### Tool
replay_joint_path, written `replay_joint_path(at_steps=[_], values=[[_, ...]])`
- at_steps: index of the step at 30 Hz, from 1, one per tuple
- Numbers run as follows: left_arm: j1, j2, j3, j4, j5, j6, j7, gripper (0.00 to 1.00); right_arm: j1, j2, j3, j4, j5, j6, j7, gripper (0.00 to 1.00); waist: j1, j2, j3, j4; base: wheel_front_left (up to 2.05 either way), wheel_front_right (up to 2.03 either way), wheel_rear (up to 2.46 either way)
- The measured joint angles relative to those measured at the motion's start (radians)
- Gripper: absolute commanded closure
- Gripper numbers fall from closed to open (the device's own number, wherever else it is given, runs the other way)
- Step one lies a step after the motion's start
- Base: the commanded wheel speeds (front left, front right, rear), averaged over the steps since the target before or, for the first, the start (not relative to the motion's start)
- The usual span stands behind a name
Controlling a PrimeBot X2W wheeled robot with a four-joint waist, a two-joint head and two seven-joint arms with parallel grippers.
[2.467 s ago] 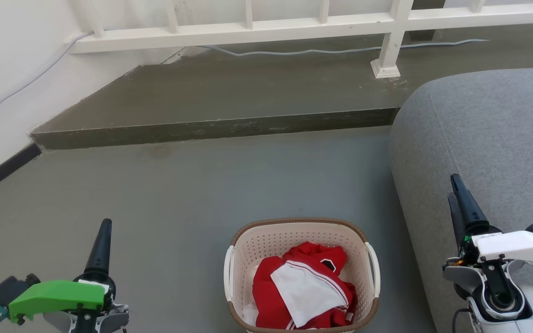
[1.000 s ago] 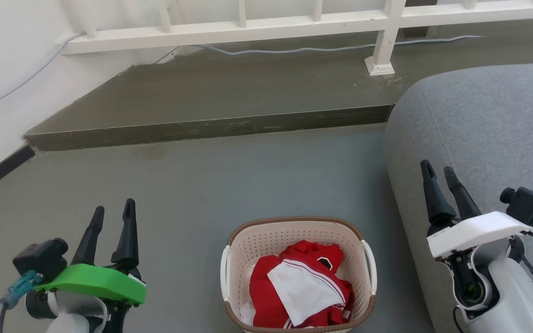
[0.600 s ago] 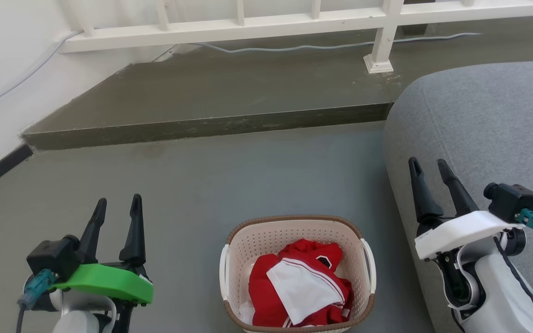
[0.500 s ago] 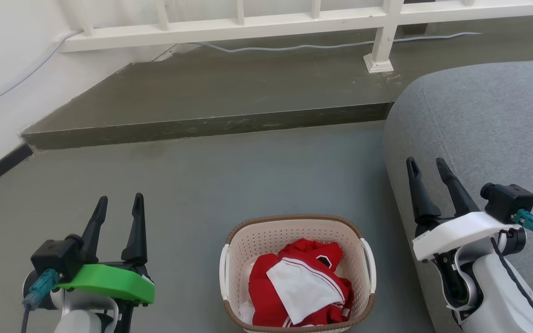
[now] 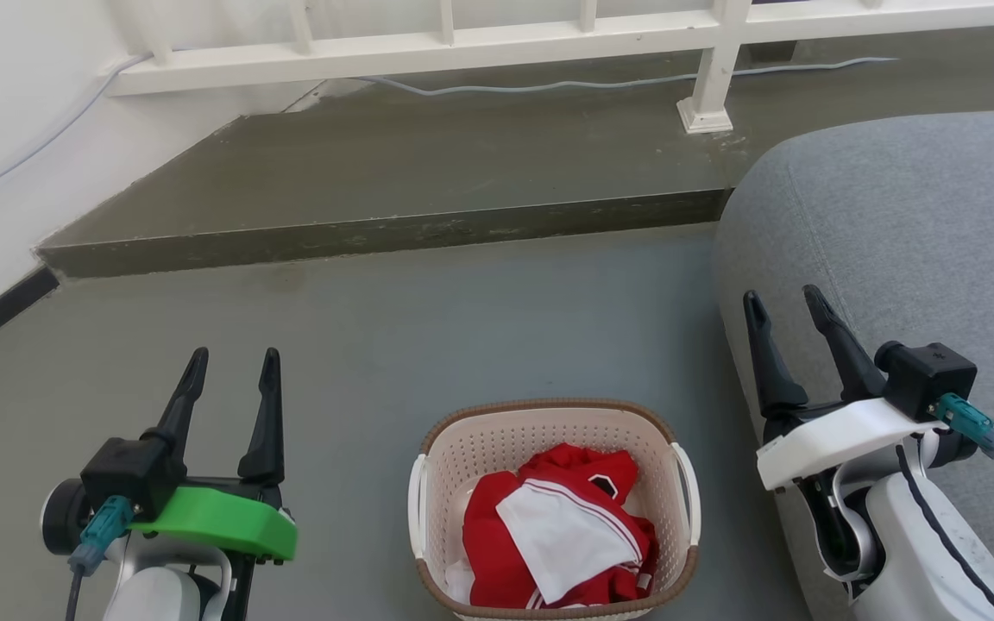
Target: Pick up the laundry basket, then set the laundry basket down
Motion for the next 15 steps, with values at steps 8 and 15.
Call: replay_joint_path(at_steps=[8, 15], values=[[0.0, -0.002, 0.01, 0.0, 0.0, -0.001, 0.0, 0.0, 0.0, 0.007, -0.014, 0.0, -0.01, 0.006, 0.0, 0.0, 0.0, 0.0, 0.0, -0.002, 0.0, 0.0, 0.0], [0.0, -0.004, 0.017, 0.0, 0.0, -0.002, 0.0, 0.0, 0.0, 0.016, -0.021, 0.001, -0.027, 0.01, 0.0, 0.0, 0.0, 0.0, 0.0, -0.004, 0.0, 0.0, 0.0]])
